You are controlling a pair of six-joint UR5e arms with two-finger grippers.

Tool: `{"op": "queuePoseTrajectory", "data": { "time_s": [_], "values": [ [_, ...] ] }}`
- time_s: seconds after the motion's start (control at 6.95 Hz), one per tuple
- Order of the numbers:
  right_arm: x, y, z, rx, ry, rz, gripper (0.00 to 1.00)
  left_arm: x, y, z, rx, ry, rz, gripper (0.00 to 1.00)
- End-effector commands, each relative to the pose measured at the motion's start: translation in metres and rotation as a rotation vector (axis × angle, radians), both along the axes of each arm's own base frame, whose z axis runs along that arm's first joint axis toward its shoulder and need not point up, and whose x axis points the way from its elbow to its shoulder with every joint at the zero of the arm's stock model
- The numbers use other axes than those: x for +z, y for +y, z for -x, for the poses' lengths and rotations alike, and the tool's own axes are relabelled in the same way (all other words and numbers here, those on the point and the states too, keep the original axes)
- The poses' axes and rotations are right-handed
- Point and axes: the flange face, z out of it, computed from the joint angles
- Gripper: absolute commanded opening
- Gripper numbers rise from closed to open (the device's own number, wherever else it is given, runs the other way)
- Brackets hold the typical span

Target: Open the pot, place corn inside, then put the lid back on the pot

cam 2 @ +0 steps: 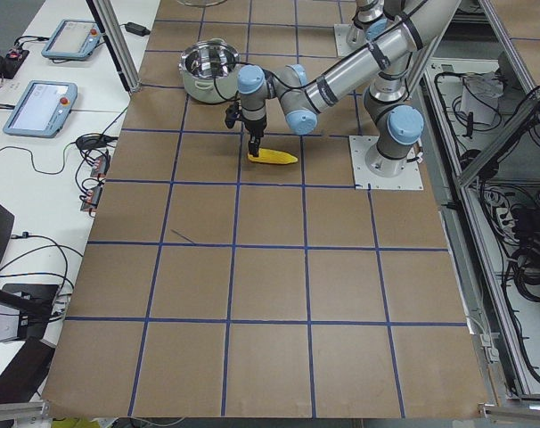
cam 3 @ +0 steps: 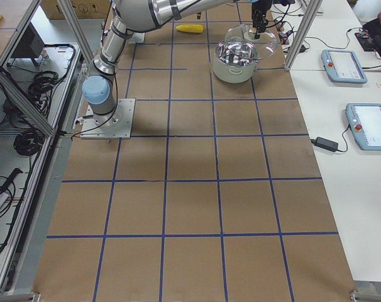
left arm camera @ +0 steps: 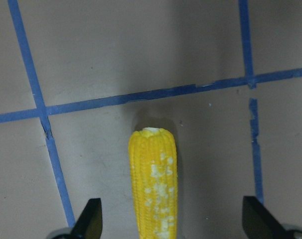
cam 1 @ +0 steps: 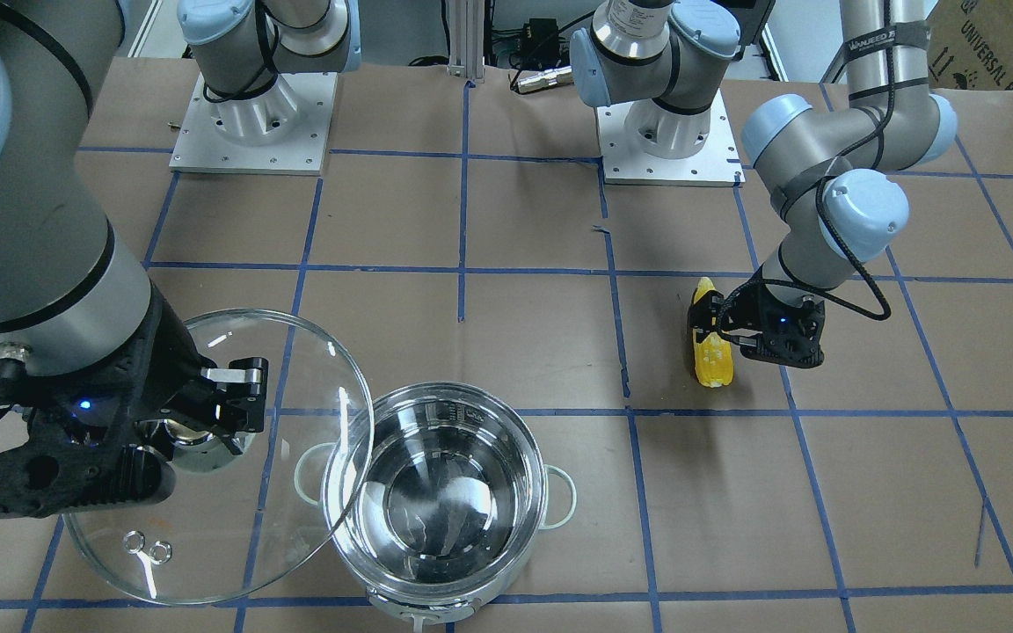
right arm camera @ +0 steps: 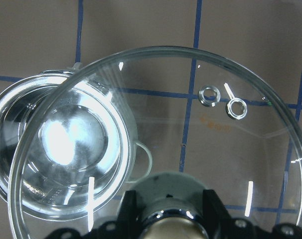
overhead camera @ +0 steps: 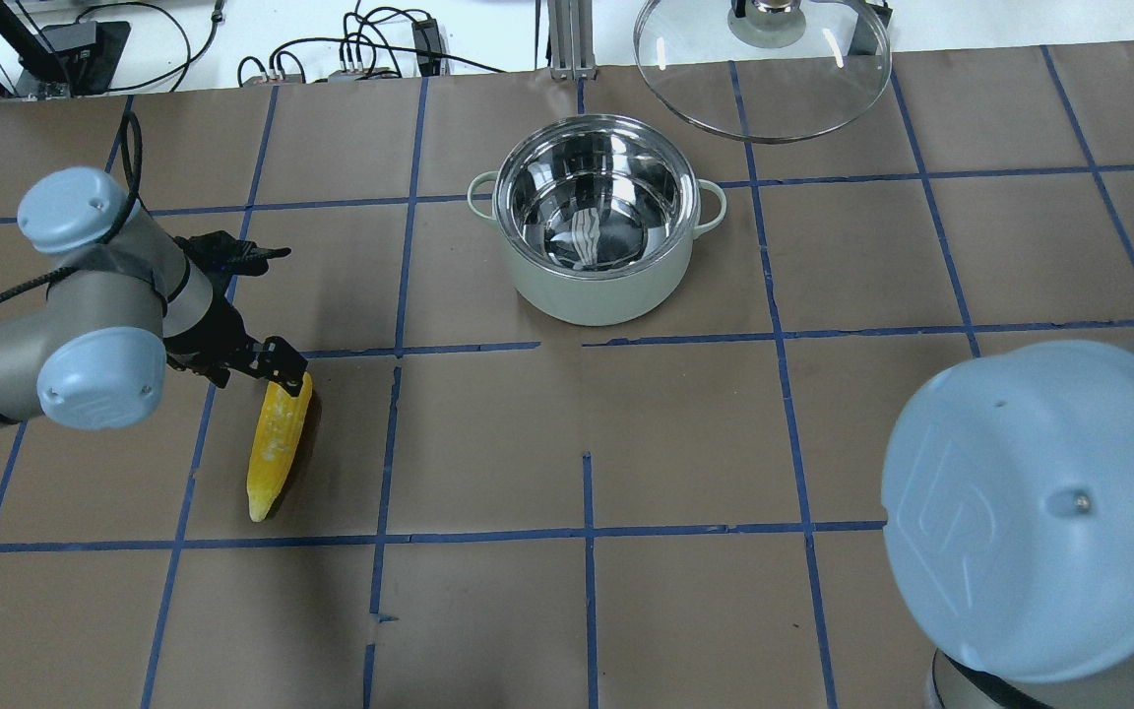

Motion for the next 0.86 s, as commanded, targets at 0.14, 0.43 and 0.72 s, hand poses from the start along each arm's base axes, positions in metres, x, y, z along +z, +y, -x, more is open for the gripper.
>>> {"op": "queuePoseTrajectory", "data": {
  "time_s": [0.14, 0.43, 0.72],
  "values": [
    [0.001, 0.001, -0.004, 0.002, -0.003, 0.003, 0.1, -0.029, 0.012, 0.002, -0.009, -0.007, 0.01, 0.84],
    [-0.001, 0.0, -0.004, 0.002, -0.004, 0.001, 0.1, -0.029, 0.012, 0.002, -0.006, -0.005, -0.001, 0.32],
    [-0.002, 0.0, -0.005, 0.001, -0.004, -0.002, 0.1, -0.022, 0.013, 0.007, 0.05, -0.007, -0.012, 0.22]
  ]
}}
